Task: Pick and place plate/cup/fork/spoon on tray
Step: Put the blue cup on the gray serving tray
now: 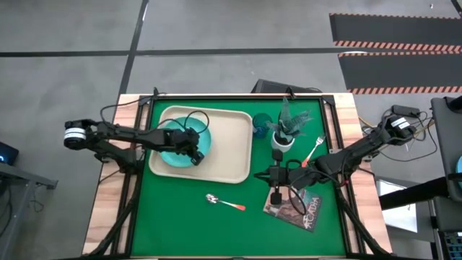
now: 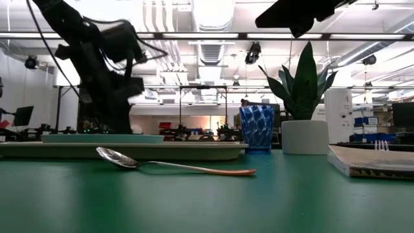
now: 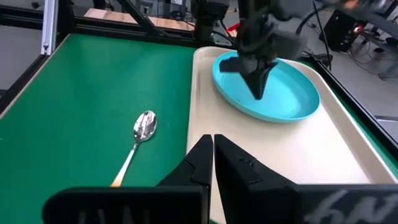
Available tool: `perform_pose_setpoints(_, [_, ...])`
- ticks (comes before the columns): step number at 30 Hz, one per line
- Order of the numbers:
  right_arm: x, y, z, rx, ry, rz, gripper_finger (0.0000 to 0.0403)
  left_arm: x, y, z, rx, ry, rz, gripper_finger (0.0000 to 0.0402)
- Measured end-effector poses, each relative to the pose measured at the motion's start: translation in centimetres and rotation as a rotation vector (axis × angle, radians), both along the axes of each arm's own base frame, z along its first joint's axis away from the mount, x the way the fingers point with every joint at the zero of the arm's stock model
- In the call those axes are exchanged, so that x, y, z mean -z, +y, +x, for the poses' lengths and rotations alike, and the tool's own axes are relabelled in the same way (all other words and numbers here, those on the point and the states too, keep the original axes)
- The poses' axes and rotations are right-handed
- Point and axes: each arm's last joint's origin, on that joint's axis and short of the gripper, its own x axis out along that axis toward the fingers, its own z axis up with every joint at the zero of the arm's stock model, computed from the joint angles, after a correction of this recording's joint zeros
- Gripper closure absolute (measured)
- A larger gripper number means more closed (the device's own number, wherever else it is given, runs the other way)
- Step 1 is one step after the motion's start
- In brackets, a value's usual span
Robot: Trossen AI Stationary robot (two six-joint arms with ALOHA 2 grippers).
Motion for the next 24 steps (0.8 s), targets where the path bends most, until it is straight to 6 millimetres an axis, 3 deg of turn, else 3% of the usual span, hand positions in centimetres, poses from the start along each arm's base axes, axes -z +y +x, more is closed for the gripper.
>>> perform_pose_setpoints(12, [-0.8,0.3,0.7,0.044,-0.037,0.093,0.0394,-5.6,-0.8,-1.6,0.141,-0.325,0.164,0.0401])
perform_pose_setpoints(20, [-1.1,1.1,3.5,0.118,-0.037,0.046,0.0394,-9.7,-1.9,-2.6,0.337,-0.593,0.358,0.0401])
perform_pose_setpoints(24, [-2.1,1.3,5.3,0.137,0.006,0.019,0.0394,-10.4,-2.1,-3.3,0.381,-0.642,0.393,0.0401])
